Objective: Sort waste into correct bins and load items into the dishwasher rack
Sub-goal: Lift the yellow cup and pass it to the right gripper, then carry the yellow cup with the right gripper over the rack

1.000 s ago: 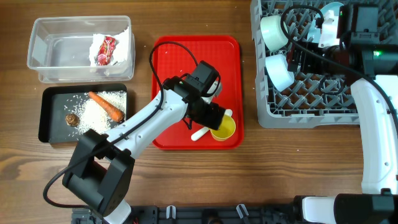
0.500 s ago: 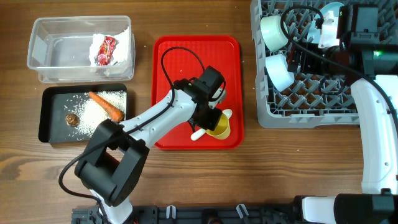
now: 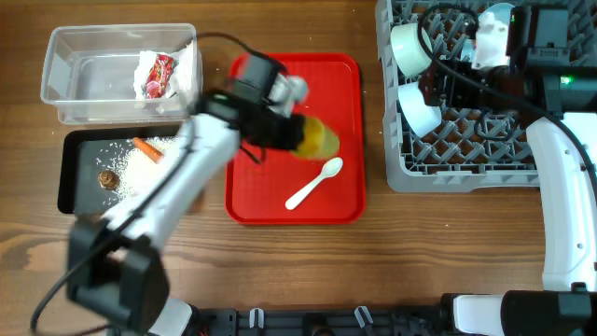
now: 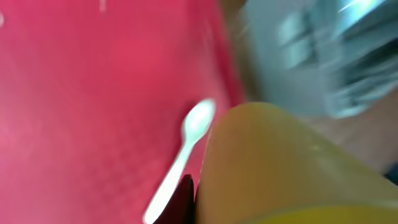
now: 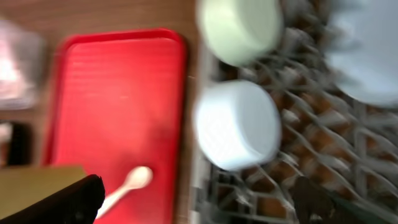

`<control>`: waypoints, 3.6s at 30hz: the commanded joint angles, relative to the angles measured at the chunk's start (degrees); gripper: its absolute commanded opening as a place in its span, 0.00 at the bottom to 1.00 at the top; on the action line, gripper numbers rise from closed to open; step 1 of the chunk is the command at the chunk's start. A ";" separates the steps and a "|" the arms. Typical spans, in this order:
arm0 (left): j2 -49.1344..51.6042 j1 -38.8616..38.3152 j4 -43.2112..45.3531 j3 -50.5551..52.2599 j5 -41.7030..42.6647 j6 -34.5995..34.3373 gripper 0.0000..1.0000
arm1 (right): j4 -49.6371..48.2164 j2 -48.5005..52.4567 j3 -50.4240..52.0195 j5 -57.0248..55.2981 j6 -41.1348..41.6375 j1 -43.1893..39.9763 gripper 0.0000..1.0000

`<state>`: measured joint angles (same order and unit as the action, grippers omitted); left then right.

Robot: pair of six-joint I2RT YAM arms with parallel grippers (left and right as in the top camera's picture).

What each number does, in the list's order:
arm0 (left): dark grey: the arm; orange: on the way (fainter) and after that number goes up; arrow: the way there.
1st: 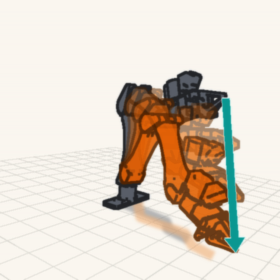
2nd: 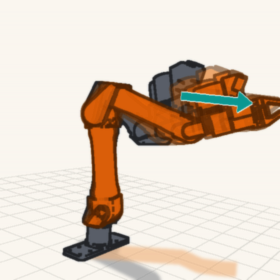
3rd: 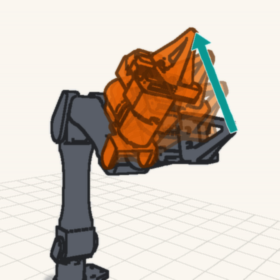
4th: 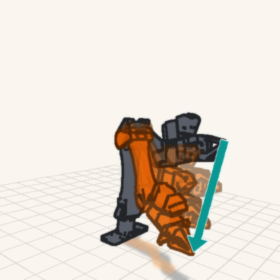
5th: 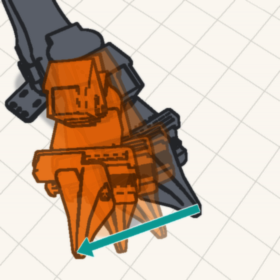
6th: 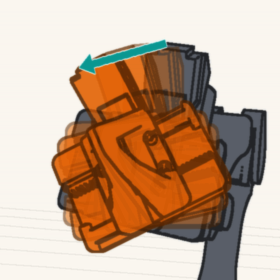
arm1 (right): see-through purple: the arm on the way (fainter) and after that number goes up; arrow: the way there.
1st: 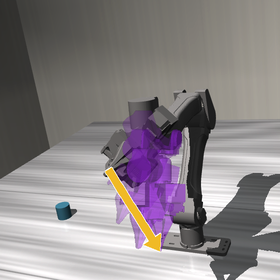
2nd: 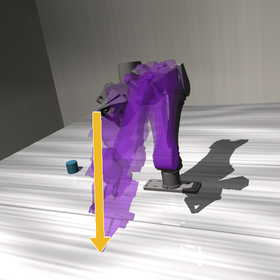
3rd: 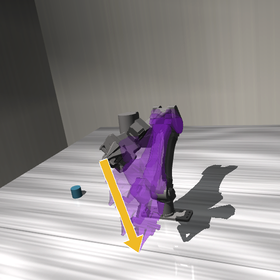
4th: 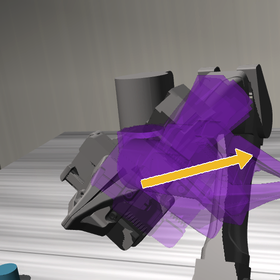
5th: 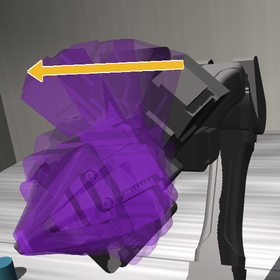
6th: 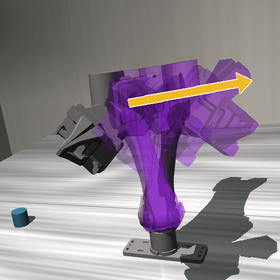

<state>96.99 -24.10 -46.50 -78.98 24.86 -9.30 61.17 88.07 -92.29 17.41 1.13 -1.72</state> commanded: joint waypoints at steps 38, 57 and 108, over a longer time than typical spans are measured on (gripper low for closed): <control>-2.38 18.12 33.40 -1.16 61.90 -12.63 0.04 | -27.52 7.30 0.17 50.34 -10.40 20.98 0.73; -2.38 18.10 32.54 -1.16 61.88 -12.63 0.10 | -30.93 7.30 0.15 50.40 -11.45 20.39 0.51; -2.38 18.10 15.34 -0.83 30.97 -7.41 1.00 | 10.91 -1.68 0.04 1.75 -2.38 -13.79 0.34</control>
<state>94.70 -5.89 -27.92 -79.57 68.93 -19.03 69.28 88.36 -92.25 31.22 -3.22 -15.53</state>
